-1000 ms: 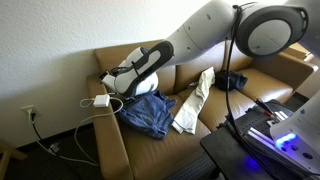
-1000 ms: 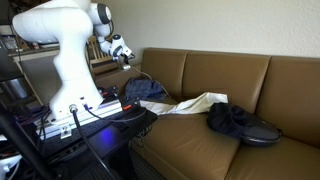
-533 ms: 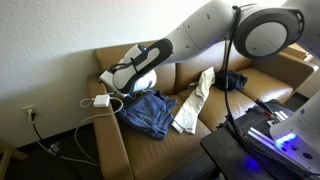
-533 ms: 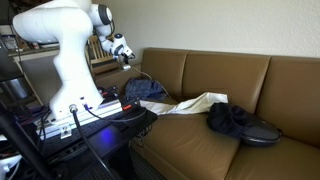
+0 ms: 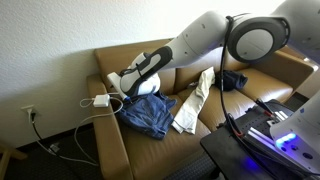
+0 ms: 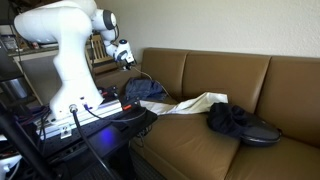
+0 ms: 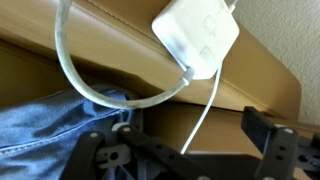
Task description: Put the power pack on the couch seat
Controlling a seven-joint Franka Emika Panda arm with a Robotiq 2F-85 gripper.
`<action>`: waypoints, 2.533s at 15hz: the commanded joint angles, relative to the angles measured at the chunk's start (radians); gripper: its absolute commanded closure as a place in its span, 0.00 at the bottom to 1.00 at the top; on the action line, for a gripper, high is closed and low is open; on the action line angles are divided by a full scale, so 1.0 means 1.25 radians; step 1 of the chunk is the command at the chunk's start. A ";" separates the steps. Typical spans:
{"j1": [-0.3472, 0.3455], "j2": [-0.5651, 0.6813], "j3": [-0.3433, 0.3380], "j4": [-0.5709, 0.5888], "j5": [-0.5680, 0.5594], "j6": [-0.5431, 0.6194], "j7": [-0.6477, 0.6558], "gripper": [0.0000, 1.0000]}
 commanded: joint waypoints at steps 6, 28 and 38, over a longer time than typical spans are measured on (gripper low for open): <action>-0.043 0.034 0.050 0.086 -0.029 -0.008 0.067 0.00; -0.121 -0.030 0.074 0.095 0.021 -0.371 0.313 0.00; -0.161 0.011 0.122 0.116 0.045 -0.460 0.369 0.00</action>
